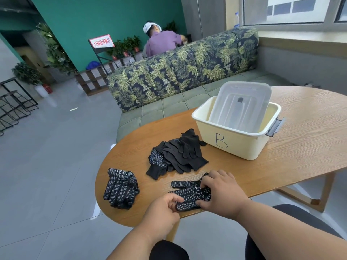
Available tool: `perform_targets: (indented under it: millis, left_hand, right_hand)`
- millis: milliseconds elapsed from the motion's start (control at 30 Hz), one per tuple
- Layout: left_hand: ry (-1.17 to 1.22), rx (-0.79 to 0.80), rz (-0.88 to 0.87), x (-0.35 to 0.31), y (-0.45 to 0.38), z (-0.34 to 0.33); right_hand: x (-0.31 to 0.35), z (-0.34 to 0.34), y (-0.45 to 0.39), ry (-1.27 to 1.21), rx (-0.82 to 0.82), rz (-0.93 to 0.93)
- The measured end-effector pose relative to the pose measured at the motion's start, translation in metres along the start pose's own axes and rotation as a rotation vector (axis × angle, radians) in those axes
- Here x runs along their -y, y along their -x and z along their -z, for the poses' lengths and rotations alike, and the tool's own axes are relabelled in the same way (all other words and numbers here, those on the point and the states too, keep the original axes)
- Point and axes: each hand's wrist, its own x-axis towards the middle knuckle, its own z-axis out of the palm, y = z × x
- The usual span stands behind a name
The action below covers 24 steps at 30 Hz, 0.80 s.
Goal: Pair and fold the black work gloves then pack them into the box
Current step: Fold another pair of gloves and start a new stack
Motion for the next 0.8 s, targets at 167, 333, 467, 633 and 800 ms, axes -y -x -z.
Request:
perform_targets:
  millis: [167,333,467,633,800]
  left_hand:
    - [-0.149,-0.098,-0.093,-0.008,-0.008,0.001]
    - [0.043,-0.086,-0.095,-0.019,-0.018,0.000]
    - [0.107,-0.134,-0.038,-0.021,-0.029,-0.007]
    - [-0.045,-0.206,0.012,-0.023,-0.042,-0.026]
    - [-0.215,-0.286,-0.031,-0.023,-0.042,-0.037]
  right_hand:
    - [0.001,0.000,0.001,-0.017,-0.010,0.002]
    - [0.002,0.002,0.003,-0.004,-0.002,0.005]
    - [0.001,0.001,0.002,0.000,-0.003,0.006]
    - [-0.001,-0.003,0.001,-0.044,-0.029,-0.012]
    - [-0.005,-0.008,-0.004,-0.101,-0.066,-0.058]
